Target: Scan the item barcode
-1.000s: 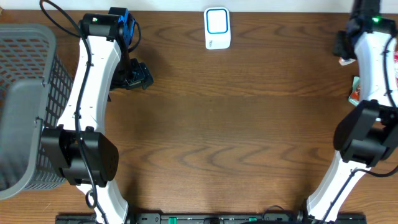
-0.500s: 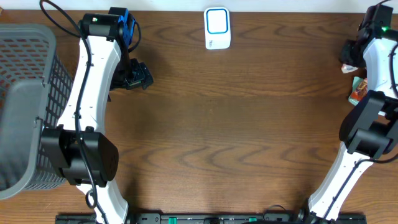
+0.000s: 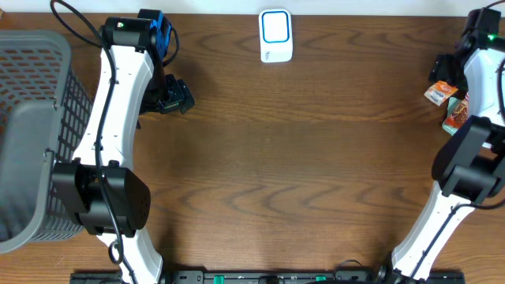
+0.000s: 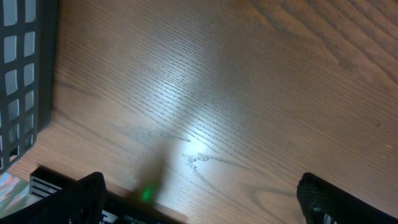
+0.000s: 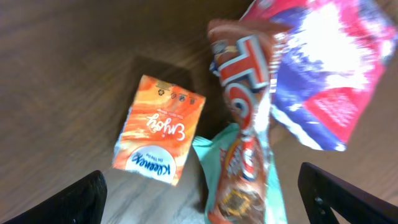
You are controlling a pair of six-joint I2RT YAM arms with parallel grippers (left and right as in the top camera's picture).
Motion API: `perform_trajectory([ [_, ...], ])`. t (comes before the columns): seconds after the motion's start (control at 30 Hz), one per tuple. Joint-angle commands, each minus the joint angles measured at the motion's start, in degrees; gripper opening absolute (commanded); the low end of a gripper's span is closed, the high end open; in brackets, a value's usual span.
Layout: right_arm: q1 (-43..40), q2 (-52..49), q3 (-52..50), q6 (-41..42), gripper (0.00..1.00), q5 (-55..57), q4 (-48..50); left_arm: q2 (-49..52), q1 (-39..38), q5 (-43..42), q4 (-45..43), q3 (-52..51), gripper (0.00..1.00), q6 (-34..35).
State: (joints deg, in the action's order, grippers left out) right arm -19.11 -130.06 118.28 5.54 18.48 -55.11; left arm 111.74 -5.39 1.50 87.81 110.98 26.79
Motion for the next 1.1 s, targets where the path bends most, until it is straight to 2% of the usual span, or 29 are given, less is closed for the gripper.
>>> perform_trajectory([
  [0.0,1.1,10.3,0.6,1.3,0.94,-0.7,-0.1,0.5,0.2,0.5,0.2,-0.3,0.98,0.1],
  [0.13,2.8,18.5,0.6,1.3,0.99,-7.9,-1.5,0.5,0.2,0.5,0.2,-0.3,0.98,0.1],
  [0.37,5.3,31.4,0.6,1.3,0.99,-23.9,-8.8,0.5,0.2,0.5,0.2,-0.3,0.98,0.1],
  [0.7,12.9,40.4,-1.0,1.0,0.99,-24.5,-26.7,0.5,0.2,0.5,0.2,-0.3,0.98,0.1],
  [0.87,18.3,48.1,-9.7,-0.8,0.99,-23.9,-25.0,0.5,0.2,0.5,0.2,-0.3,0.98,0.1],
  [1.07,23.3,63.2,-27.4,-0.9,0.99,-22.9,-17.7,0.5,0.2,0.5,0.2,-0.3,0.98,0.1],
])
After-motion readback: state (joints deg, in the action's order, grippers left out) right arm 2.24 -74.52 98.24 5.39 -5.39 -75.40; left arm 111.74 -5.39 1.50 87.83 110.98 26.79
